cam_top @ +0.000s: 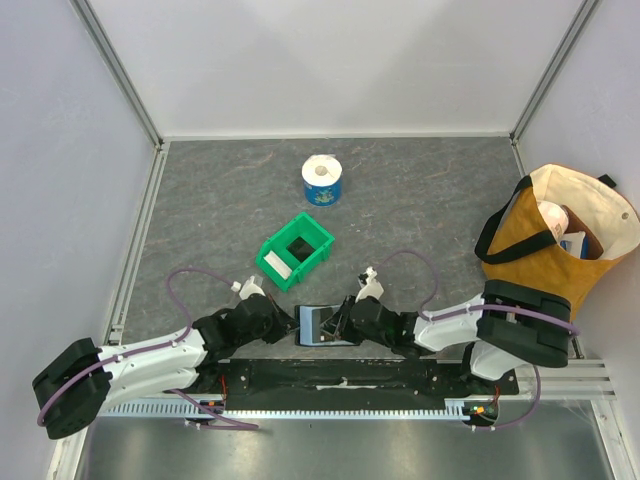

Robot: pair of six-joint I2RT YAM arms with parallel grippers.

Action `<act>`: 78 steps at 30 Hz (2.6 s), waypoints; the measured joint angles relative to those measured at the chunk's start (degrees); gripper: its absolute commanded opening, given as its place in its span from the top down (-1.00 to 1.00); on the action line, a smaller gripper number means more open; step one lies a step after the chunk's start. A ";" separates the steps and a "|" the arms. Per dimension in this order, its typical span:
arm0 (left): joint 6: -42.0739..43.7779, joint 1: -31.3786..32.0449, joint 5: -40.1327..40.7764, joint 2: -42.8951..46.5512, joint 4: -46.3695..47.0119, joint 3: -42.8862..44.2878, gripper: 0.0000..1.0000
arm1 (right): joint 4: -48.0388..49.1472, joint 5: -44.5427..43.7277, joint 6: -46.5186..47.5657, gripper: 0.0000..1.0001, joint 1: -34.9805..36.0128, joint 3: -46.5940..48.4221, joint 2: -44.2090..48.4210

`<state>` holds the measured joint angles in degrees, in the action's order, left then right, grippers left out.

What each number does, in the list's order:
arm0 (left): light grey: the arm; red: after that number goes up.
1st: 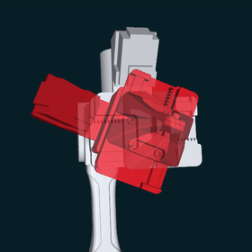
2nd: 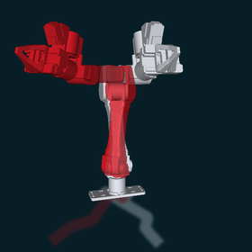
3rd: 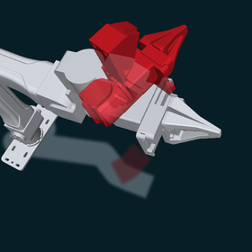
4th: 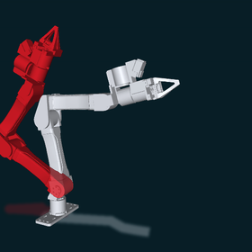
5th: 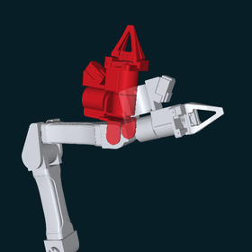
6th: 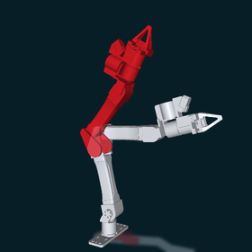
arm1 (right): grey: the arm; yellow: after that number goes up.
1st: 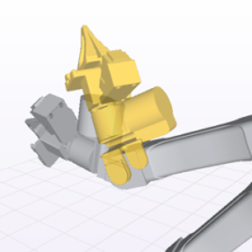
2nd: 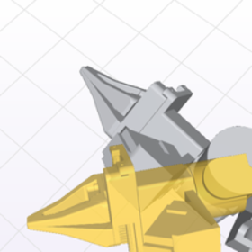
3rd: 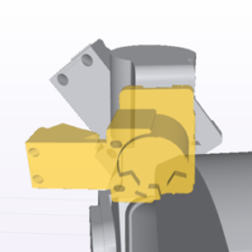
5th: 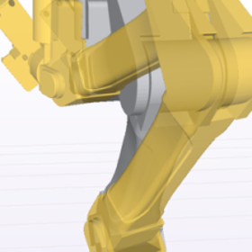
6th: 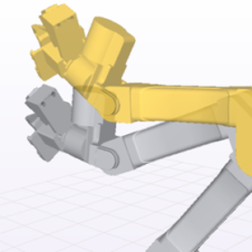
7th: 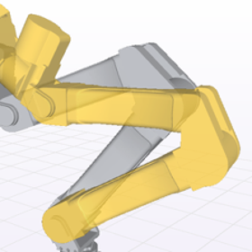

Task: Put the credit cards into the card holder
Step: Insert the credit card into the card holder, then close the card holder at the center of the board.

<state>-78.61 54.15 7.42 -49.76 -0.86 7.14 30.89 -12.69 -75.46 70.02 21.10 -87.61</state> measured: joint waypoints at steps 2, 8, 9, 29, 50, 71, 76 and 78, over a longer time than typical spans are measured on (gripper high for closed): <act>0.00 -0.02 0.00 0.04 0.00 0.00 0.96 | -4.44 -0.22 1.05 -0.02 0.24 1.49 1.75; 0.04 0.04 0.04 0.46 -0.33 -0.02 0.97 | -17.97 -4.22 4.50 -0.25 1.27 3.39 11.58; 0.04 0.04 0.07 0.48 -0.37 -0.02 0.97 | -19.87 -4.96 5.11 -0.25 1.27 3.58 12.33; 0.07 0.09 0.09 0.42 -0.35 -0.02 0.97 | -19.21 -1.68 12.52 -0.03 1.22 11.10 1.84; 0.13 0.09 0.17 -0.66 -0.35 0.59 0.96 | -17.90 0.02 17.53 -0.12 0.96 12.04 1.55; 0.66 0.09 1.70 3.48 -7.26 1.60 0.96 | -44.76 -10.67 17.42 -0.48 0.68 10.84 24.57; 0.68 0.09 1.73 3.48 -7.26 1.60 0.96 | -49.46 -11.28 16.72 -0.49 0.68 10.84 24.55; 0.68 0.09 1.70 3.45 -7.26 1.60 0.96 | -50.36 -11.47 16.61 -0.47 0.66 10.86 24.09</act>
<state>-77.93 54.24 9.13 -46.30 -8.12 8.73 -19.46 -24.16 -58.85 70.67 31.97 -63.53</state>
